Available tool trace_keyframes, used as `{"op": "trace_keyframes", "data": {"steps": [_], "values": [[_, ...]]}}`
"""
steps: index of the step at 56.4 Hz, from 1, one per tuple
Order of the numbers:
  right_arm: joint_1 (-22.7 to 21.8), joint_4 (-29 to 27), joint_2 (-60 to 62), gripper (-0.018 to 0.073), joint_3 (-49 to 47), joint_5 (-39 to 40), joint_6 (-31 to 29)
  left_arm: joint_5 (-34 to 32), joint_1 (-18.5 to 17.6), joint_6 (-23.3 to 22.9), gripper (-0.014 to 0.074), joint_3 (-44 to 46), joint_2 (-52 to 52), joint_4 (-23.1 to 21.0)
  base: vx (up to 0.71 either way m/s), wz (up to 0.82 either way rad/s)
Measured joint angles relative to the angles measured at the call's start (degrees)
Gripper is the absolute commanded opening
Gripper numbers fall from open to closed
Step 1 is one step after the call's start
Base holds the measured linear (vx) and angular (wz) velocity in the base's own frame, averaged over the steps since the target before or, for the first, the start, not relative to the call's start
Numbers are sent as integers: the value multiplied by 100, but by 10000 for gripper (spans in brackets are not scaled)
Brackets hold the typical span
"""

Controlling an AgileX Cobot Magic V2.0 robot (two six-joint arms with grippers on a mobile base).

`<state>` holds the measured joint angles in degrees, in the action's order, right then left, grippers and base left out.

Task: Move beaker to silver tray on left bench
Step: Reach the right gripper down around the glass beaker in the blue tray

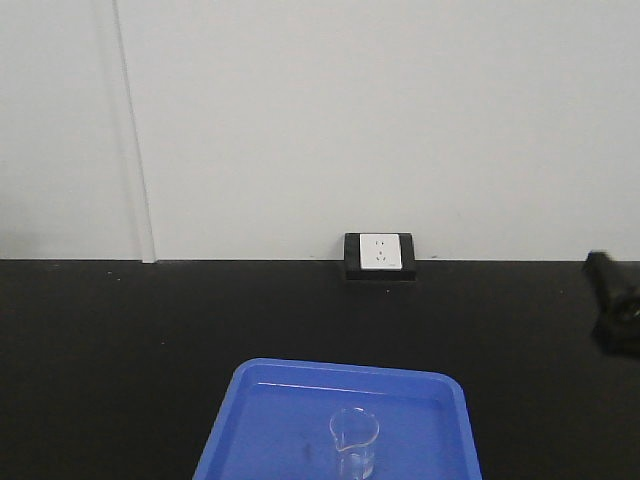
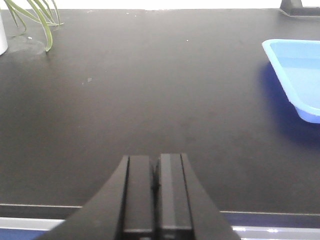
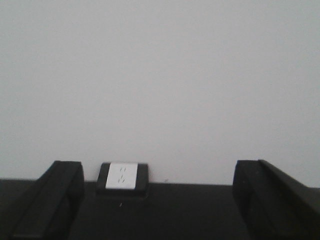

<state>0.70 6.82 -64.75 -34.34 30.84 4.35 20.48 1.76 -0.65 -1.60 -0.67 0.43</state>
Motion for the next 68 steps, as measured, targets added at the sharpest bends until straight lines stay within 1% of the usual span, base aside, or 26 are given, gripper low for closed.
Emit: {"op": "trace_keyframes", "data": {"steps": [4, 8, 13, 17, 21, 23, 29, 35, 39, 50, 57, 60, 68], "values": [[0, 564, -407, 592, 356, 530, 443, 0, 0, 0, 1, 0, 0, 0, 0, 0], [0, 1148, -864, 592, 757, 1101, 730, 0, 0, 0, 1, 0, 0, 0, 0, 0], [0, 1955, -1579, 592, 1090, 1833, 894, 0, 0, 0, 1, 0, 0, 0, 0, 0], [0, 2588, -2059, 593, 1175, 2328, 984, 0, 0, 0, 1, 0, 0, 0, 0, 0], [0, 3055, -2575, 593, 1181, 2818, 1053, 0, 0, 0, 1, 0, 0, 0, 0, 0], [0, 3178, -2739, 593, 1181, 3042, 1054, 0, 0, 0, 1, 0, 0, 0, 0, 0], [0, 3324, -3287, 593, 1163, 3346, 1054, 0, 0, 0, 1, 0, 0, 0, 0, 0], [0, 3482, -3703, 593, 1046, 3373, 1042, 0, 0, 0, 1, 0, 0, 0, 0, 0], [77, 3621, -3940, 593, 868, 3373, 1038, 0, 0, 0, 1, 0, 0, 0, 0, 0], [675, 3602, -4335, 593, 139, 3336, 1044, 0, 0, 0, 1, 0, 0, 0, 0, 0], [1046, 3527, -4572, 593, -398, 2851, 1242, 0, 0, 0, 1, 0, 0, 0, 0, 0], [1112, 3527, -4698, 593, -558, 2704, 1357, 0, 0, 0, 1, 0, 0, 0, 0, 0], [1125, 3463, -4963, 593, -804, 2614, 1577, 0, 0, 0, 1, 0, 0, 0, 0, 0]]}}
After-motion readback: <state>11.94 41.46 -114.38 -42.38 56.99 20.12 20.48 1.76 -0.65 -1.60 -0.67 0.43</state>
